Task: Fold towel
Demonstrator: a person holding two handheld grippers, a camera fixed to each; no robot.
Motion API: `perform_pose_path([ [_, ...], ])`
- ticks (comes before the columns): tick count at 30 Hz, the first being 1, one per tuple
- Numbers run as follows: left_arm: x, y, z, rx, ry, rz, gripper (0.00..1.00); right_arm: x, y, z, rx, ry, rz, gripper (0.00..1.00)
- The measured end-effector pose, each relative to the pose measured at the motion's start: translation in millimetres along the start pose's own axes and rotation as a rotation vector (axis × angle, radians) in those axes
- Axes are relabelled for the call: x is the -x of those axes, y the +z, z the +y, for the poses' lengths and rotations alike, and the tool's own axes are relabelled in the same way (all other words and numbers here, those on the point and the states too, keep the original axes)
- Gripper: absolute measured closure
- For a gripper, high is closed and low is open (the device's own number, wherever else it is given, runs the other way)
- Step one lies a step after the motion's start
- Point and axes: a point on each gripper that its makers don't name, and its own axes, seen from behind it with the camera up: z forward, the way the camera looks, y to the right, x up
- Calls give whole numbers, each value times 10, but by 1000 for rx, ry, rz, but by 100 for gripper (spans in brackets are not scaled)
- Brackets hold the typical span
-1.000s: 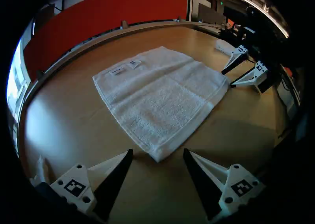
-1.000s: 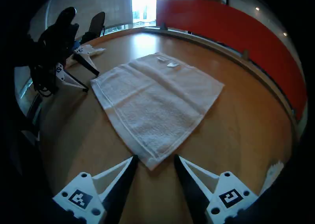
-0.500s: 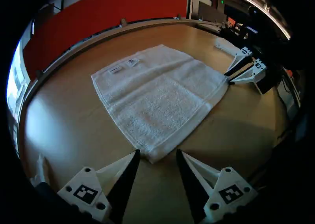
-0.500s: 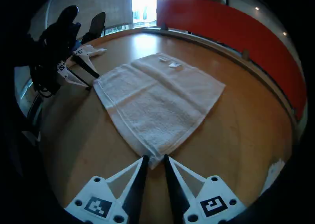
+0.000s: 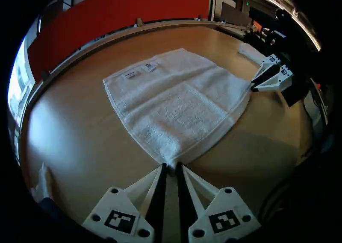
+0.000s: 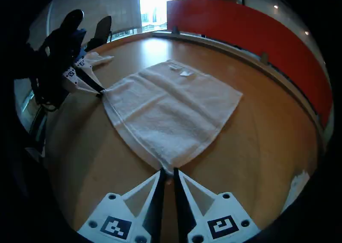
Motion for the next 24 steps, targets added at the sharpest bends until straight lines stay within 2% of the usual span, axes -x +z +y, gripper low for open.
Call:
perform_pose_path([
  [6,-45,-69,29,12,-41,6,87,-37,-53,22,8,6,12,85],
  [14,-184,-211,31,2,-28,33,87,-209,-183,8,14,-1,47,85],
  [24,-349,-471,56,8,-35,45,87,-428,-408,-23,10,-8,69,85],
])
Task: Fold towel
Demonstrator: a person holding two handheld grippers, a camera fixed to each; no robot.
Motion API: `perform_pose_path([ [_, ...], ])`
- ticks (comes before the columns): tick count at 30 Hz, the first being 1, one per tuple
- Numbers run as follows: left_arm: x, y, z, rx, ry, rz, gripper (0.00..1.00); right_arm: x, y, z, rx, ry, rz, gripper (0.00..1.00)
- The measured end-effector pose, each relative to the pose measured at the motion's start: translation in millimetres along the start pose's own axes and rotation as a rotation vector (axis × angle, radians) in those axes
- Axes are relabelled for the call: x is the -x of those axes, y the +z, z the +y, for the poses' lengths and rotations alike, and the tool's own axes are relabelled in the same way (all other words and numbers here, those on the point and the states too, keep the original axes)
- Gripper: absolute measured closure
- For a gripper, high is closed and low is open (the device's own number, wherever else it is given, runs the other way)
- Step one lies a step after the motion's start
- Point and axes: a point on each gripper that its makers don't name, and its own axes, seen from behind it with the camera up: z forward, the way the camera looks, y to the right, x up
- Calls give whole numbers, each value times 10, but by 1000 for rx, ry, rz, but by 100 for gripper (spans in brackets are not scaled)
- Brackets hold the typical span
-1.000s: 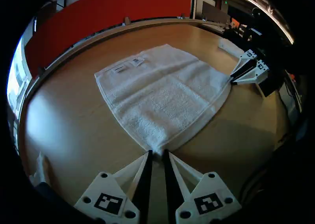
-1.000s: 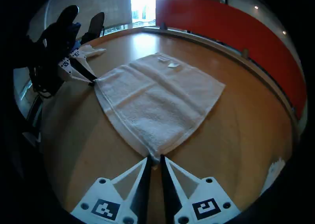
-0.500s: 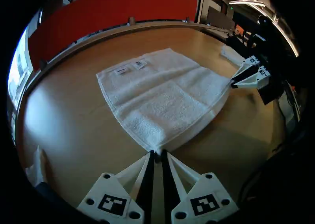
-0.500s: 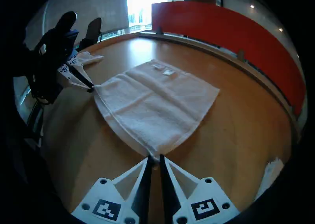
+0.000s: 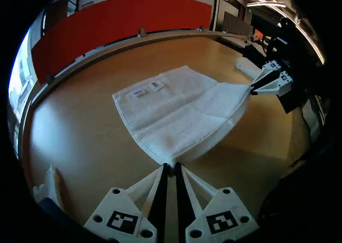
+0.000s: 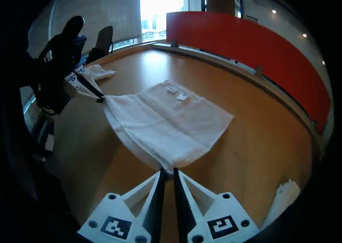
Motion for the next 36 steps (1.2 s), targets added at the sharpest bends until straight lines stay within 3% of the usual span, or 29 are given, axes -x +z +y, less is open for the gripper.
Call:
perform_pose_path([
  [21,-189,-543,193,27,-23,3,87,-391,-478,-111,-1,-5,52,86],
  [36,-268,-753,244,36,-54,17,87,-516,-673,-216,-12,0,55,86],
])
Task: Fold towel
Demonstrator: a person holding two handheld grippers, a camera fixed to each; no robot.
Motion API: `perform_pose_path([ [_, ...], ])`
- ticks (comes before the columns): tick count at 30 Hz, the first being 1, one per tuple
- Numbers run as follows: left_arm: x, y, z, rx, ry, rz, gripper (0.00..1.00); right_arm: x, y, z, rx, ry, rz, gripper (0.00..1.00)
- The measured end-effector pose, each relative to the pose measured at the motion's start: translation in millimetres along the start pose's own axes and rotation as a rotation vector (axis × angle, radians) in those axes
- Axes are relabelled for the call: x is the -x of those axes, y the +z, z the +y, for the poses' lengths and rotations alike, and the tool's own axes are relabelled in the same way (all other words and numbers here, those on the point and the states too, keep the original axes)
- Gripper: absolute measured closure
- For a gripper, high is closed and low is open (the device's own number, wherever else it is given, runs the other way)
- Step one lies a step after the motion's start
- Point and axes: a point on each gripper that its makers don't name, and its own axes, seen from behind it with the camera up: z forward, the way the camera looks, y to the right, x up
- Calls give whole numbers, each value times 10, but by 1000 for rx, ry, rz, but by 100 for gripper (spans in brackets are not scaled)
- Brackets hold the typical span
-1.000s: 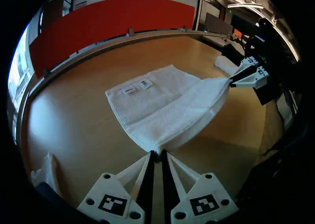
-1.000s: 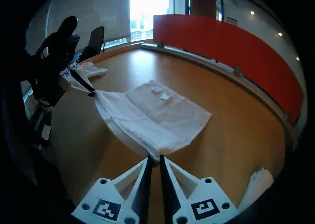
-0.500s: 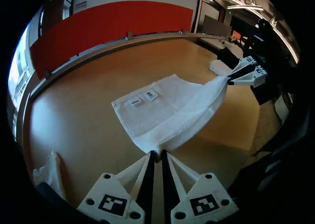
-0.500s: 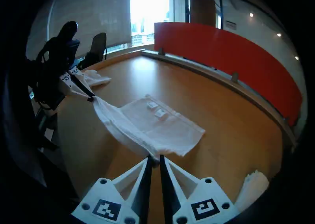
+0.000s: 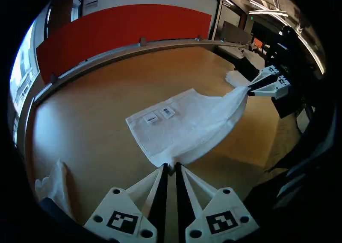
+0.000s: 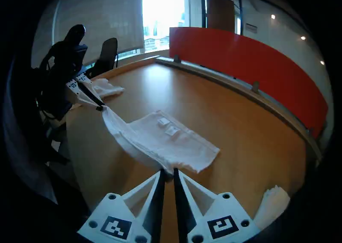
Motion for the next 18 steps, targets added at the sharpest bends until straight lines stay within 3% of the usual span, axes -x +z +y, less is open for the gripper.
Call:
perform_pose_path([
  [11,-7,-113,64,9,-8,3,87,-30,-83,-56,-10,-14,-8,86],
  [18,-26,-86,46,5,-10,1,87,23,-61,-61,-14,-14,-22,86],
])
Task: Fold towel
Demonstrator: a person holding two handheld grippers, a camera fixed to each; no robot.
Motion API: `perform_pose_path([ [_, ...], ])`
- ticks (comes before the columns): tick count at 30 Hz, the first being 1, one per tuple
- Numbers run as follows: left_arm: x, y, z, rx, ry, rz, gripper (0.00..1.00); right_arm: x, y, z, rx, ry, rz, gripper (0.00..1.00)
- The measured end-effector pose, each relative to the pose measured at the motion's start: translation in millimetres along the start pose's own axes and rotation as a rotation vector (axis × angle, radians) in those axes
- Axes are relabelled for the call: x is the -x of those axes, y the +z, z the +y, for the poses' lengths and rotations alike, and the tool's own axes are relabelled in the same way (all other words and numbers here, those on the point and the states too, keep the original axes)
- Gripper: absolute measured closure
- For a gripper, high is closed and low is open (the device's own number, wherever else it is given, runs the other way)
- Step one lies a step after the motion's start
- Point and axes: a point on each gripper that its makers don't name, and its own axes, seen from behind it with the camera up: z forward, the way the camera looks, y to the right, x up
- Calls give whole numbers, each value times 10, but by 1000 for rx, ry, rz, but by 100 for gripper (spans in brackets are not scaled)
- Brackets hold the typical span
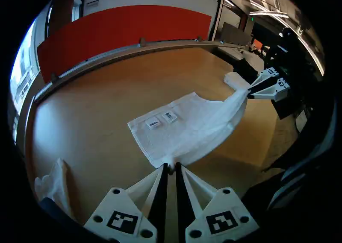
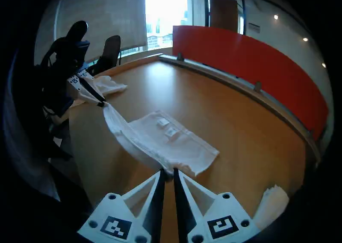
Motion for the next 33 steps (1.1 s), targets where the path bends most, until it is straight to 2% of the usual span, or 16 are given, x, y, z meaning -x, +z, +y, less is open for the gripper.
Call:
perform_pose_path([
  [9,-141,147,-99,-8,0,5,87,42,131,129,17,11,-18,86],
  [23,-356,540,-347,-33,-7,9,87,29,438,509,50,34,-41,86],
  [33,-379,748,-456,-34,2,-9,87,121,577,614,45,44,-64,86],
])
